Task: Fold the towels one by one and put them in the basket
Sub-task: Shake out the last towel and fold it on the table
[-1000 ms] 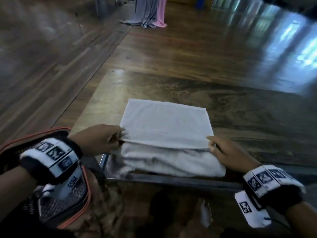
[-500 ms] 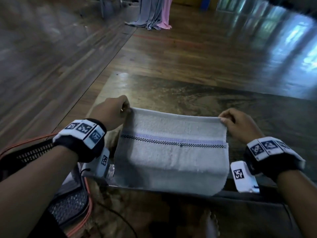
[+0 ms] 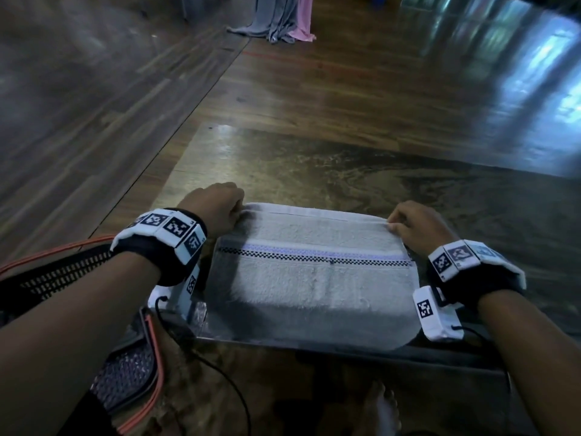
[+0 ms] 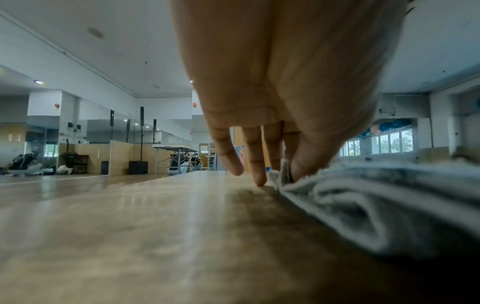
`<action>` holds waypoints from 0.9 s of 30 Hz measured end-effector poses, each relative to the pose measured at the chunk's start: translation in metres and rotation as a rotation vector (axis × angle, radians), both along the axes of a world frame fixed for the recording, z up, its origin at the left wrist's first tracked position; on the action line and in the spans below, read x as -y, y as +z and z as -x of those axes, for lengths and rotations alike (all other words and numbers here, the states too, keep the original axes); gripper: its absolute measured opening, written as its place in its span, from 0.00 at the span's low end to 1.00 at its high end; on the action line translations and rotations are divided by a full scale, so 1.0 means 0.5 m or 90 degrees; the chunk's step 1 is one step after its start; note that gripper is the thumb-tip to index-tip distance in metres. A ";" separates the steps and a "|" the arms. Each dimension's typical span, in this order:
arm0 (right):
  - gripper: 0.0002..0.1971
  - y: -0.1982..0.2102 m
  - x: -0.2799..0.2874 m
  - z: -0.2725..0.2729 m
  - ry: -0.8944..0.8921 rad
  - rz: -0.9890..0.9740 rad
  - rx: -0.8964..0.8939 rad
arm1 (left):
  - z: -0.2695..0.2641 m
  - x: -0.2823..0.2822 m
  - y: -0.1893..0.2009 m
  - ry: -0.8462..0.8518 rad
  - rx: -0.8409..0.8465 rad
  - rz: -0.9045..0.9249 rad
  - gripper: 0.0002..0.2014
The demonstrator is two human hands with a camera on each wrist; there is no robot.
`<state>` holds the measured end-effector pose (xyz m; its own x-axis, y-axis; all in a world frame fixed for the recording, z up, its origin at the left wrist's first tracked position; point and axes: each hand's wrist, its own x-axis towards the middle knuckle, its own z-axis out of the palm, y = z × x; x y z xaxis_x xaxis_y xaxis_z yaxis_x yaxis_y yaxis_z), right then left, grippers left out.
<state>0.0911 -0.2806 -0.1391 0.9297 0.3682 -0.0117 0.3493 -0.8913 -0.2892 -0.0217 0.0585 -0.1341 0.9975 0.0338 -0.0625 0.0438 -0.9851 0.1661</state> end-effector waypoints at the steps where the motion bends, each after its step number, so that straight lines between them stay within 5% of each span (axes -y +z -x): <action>1: 0.11 0.005 0.002 0.004 0.000 -0.009 0.002 | 0.002 0.002 0.005 -0.001 -0.010 0.008 0.02; 4: 0.04 0.031 0.007 0.015 0.017 -0.084 0.062 | 0.012 0.004 0.042 0.014 0.041 0.056 0.03; 10: 0.09 0.167 0.021 0.034 0.012 -0.260 0.453 | 0.043 0.005 0.184 0.064 0.507 0.170 0.04; 13: 0.07 0.207 0.044 0.069 0.033 -0.314 0.475 | 0.082 0.005 0.210 -0.023 0.591 0.122 0.08; 18: 0.08 0.172 0.087 0.158 0.120 -0.222 0.260 | 0.158 0.005 0.176 -0.152 0.359 0.009 0.06; 22: 0.10 0.147 0.133 0.218 0.164 -0.129 0.013 | 0.224 0.006 0.135 -0.152 0.071 0.078 0.02; 27: 0.12 0.127 0.148 0.251 0.180 -0.032 -0.144 | 0.249 0.011 0.105 -0.171 -0.095 0.124 0.02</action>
